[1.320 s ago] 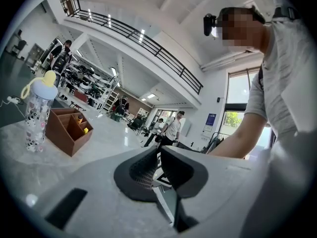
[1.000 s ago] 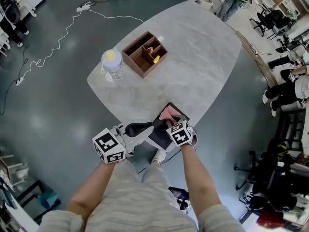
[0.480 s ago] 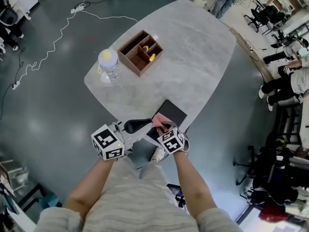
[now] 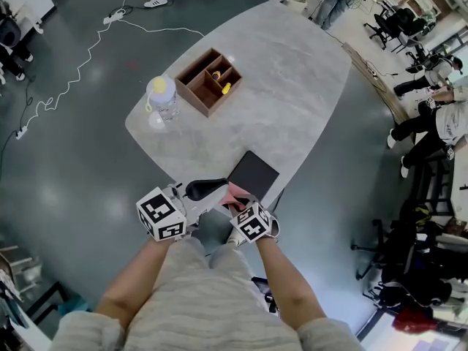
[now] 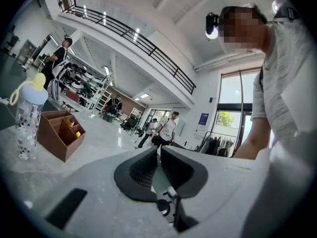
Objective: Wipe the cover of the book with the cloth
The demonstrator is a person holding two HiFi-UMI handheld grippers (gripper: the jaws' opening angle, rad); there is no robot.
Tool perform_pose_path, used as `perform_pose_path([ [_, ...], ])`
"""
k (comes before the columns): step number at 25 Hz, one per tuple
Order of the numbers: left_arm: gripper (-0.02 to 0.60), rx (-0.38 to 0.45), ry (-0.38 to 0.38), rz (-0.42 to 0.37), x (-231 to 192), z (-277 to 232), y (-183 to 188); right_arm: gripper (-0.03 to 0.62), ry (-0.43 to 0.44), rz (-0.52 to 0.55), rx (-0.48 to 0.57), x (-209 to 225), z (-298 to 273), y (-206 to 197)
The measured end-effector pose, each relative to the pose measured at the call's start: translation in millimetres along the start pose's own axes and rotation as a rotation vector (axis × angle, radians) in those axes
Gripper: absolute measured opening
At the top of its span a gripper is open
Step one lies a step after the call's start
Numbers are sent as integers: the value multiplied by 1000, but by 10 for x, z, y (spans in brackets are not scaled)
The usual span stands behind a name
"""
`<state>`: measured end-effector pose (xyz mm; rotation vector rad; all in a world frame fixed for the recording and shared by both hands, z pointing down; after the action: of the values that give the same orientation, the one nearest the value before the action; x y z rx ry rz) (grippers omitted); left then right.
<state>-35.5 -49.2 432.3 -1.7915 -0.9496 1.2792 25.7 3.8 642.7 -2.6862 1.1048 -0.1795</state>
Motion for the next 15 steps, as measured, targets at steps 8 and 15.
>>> perform_pose_path([
  [8,34,5,-4,-6,62,26,12,46,148,-29,40,-402,63,19],
  [15,34,12,18,-17,84,109,56,46,228,-67,211,-605,589,155],
])
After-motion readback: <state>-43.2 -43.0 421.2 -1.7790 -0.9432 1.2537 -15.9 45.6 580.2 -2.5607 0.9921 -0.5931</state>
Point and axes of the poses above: the fingertips, and each gripper's own axes: z backward along the fingers, x to its right, y out of its top, the point moved 2 cm from there along z, backward along the fingers, and after that the axes turned 15 degrees about -x, right-handed, at the moved point
